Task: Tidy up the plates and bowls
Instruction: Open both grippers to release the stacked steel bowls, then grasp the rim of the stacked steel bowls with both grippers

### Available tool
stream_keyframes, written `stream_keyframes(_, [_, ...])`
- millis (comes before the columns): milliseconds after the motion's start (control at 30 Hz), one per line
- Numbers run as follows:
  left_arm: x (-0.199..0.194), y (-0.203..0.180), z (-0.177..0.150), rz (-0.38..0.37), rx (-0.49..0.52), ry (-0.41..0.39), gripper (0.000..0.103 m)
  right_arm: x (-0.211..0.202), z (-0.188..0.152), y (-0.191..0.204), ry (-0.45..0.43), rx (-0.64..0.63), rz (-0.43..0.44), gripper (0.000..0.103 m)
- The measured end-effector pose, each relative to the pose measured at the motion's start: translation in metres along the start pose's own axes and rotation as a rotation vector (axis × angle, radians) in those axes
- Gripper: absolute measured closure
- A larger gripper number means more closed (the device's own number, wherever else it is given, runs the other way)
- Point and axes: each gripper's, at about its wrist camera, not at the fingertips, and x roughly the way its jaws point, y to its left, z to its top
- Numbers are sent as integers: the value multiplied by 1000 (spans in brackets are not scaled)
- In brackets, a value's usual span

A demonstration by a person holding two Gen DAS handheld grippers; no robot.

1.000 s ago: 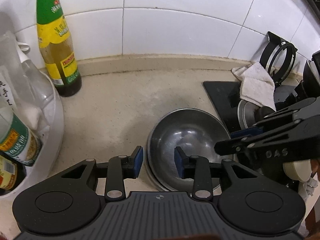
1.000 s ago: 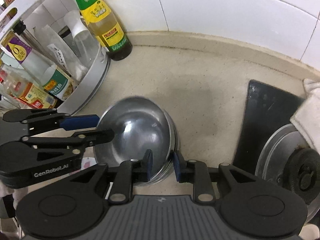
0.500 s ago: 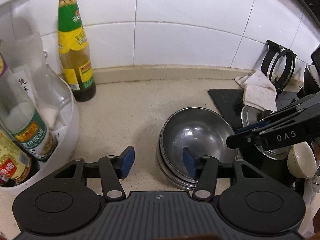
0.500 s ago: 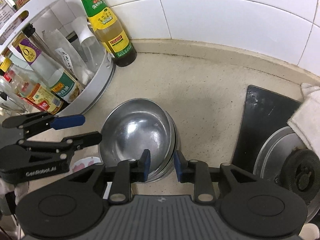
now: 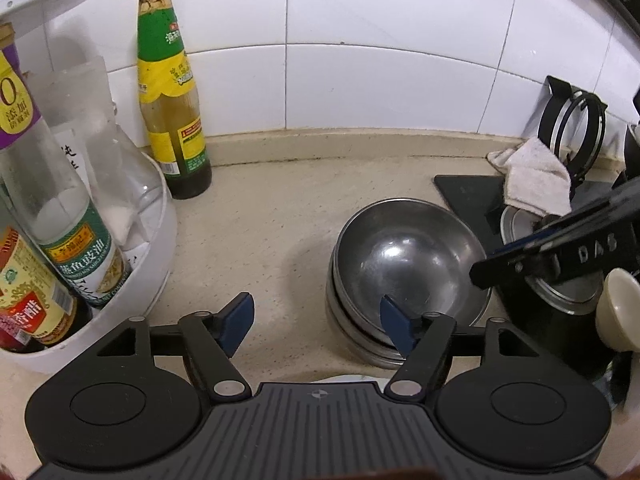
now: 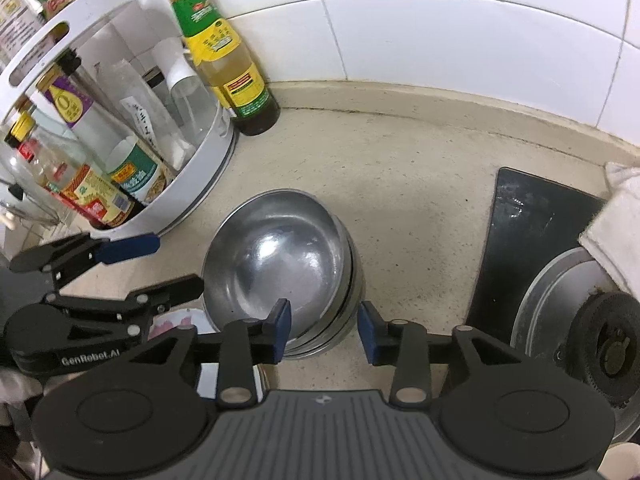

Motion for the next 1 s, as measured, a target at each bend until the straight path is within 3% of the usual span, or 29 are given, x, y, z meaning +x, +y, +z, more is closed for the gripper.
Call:
stream_keyframes(267, [3, -10, -5, 6, 114, -16, 19, 12, 6, -6, 8, 51, 19, 58])
stream_keyframes(433, [10, -9, -2, -40, 166, -5, 18, 21, 10, -2, 8, 84, 23, 49])
stream_keyframes(833, [14, -4, -1, -158, 268, -9, 16, 37, 17, -4, 25, 170, -18, 46])
stream_keyframes(1000, [9, -4, -8, -213, 326, -9, 10, 45, 15, -5, 40, 201, -36, 45])
